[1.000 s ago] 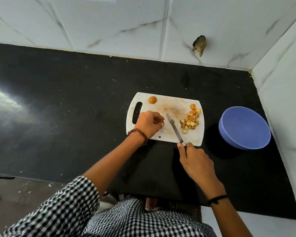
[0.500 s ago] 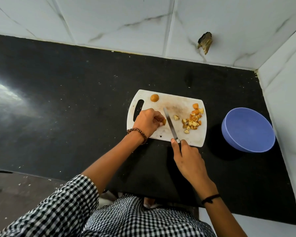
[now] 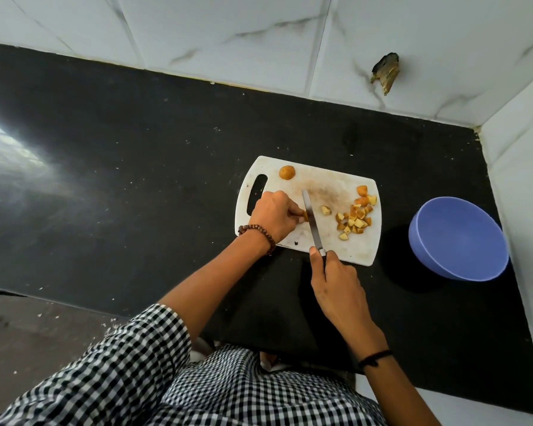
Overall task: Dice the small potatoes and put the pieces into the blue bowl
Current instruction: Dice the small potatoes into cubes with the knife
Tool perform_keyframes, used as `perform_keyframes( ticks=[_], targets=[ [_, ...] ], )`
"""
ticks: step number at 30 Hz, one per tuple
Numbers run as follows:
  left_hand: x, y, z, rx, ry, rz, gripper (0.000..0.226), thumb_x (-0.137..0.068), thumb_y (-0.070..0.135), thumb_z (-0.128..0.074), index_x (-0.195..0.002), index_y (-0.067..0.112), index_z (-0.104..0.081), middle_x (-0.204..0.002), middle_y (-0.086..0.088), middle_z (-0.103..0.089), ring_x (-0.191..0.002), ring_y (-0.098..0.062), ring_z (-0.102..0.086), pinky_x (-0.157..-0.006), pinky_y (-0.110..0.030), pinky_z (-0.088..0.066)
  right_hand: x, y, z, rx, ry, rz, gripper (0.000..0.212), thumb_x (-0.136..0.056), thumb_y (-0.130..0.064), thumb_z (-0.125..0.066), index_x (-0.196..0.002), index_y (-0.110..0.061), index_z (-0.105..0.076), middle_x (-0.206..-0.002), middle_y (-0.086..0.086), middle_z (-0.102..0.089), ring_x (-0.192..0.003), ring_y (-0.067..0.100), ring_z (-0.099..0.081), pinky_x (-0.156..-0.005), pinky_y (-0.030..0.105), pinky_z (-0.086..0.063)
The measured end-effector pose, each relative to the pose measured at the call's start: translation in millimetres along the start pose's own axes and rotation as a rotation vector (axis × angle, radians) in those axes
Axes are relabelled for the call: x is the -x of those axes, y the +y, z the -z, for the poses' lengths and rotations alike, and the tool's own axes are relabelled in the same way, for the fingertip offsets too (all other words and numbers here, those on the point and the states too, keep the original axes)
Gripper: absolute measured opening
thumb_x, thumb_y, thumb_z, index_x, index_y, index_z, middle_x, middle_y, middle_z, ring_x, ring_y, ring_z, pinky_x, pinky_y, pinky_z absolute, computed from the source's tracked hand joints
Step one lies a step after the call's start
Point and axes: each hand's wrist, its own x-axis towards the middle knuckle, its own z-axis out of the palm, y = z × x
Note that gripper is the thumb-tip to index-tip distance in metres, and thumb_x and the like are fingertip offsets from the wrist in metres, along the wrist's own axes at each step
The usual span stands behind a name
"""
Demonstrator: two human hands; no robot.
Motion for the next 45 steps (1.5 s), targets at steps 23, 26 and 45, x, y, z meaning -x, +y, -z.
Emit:
perform_keyframes(
  ticks=[23,26,45],
  targets=[
    [2,1,-4,0.012,0.028,0.004,0.018,-0.082,0.011,-0.073,-0.1,0.009,-0.075,-0.093,-0.001,-0.074,-0.084,-0.011,-0.066,-0.085,-0.026,-0.056,-19,-14,4,0.166,-0.086,-0.007,0.044,-0.108,-0.047,-0.022,-0.111,-0.013,-0.05,-0.091,0.005,-0.056,-0.081,0.021,-0.056,-0.069,0.038,-0.045],
    [2,-1,-6,0.038,0.043,0.026,0.017,-0.081,0.01,-0.074,-0.098,0.009,-0.076,-0.092,-0.001,-0.074,-0.083,-0.01,-0.066,-0.085,-0.026,-0.056,-14,-11,5,0.182,-0.09,-0.006,0.045,-0.107,-0.047,-0.022,-0.112,-0.012,-0.05,-0.097,0.008,-0.061,-0.087,0.025,-0.061,-0.075,0.043,-0.052],
    [1,2,2,0.042,0.0,0.009,0.019,-0.082,0.014,-0.073,-0.1,0.01,-0.075,-0.097,-0.002,-0.073,-0.088,-0.008,-0.063,-0.086,-0.017,-0.048,43,18,23,0.246,-0.158,-0.096,0.038,-0.106,-0.051,-0.02,-0.106,-0.024,-0.046,-0.092,0.0,-0.06,-0.081,0.014,-0.061,-0.074,0.036,-0.052]
  ],
)
